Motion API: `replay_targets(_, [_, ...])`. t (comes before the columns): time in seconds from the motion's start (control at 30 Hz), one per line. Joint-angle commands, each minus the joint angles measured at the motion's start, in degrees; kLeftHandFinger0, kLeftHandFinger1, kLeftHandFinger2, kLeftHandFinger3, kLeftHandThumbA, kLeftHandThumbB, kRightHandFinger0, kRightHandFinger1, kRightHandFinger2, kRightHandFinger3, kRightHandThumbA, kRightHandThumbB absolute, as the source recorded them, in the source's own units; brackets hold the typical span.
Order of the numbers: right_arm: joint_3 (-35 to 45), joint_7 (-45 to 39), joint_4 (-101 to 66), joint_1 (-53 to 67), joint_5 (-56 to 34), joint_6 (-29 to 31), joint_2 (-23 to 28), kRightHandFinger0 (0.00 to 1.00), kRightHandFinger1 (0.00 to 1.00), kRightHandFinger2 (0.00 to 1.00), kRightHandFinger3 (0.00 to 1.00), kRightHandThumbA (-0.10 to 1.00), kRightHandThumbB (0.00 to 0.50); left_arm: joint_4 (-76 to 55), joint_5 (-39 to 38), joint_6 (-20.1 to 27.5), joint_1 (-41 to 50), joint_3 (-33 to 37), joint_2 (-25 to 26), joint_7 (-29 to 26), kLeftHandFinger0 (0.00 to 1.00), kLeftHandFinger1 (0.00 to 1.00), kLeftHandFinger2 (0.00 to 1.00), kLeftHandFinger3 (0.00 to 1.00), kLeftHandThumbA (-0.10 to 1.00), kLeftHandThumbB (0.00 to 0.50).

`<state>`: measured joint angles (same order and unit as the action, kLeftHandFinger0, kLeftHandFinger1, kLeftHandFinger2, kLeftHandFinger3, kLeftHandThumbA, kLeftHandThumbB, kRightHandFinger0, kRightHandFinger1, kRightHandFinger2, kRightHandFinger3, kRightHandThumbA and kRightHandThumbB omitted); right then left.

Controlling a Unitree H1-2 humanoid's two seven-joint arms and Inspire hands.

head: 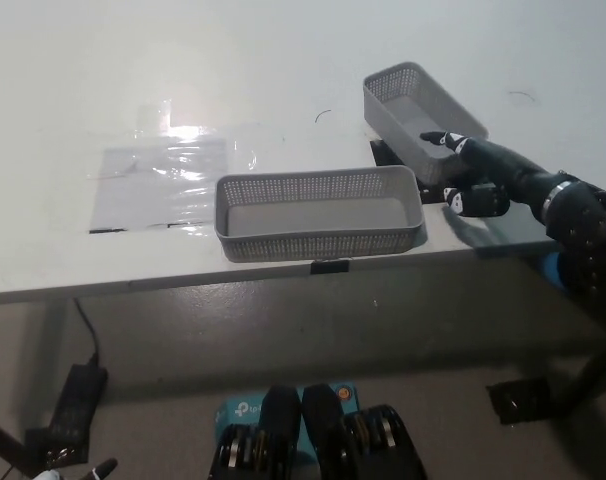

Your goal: The robot uses its right hand to pick up the grey box kept on the middle on the desk and place it on top of another box next to it in a right angle

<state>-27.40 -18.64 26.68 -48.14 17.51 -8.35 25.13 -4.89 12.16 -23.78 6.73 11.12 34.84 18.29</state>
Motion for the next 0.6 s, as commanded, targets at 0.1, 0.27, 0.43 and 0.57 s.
replay_targets(0.1, [2.24,0.52,-3.94,-3.86,3.03,3.98,-0.63,1.00,1.00,1.00,1.00,0.17,0.399,-2.19,0.47,0.27,0.87,-1.00,0.64,0.46,0.01,0.00,0.01,0.08,1.00,0.265])
replay_targets(0.27, [2.32,-0.78,-6.64,-3.17,3.63,3.74,-0.90,1.00,1.00,1.00,1.00,0.14,0.388,-2.08,0.73,0.58,1.23,-0.92,0.53,0.34,0.01,0.00,0.02,0.09,0.99,0.263])
replay_targets(0.43, [2.37,-2.59,-8.63,-4.53,3.80,4.38,-0.99,1.00,1.00,1.00,1.00,0.13,0.382,-1.87,0.99,0.90,1.07,-0.87,0.74,0.46,0.02,0.00,0.00,0.08,1.00,0.261])
replay_targets(0.57, [2.00,-3.27,-6.16,-6.51,5.01,5.77,-0.52,1.00,1.00,1.00,1.00,0.12,0.391,-2.24,1.11,0.41,1.22,-1.06,0.57,0.32,0.03,0.00,0.00,0.08,1.00,0.278])
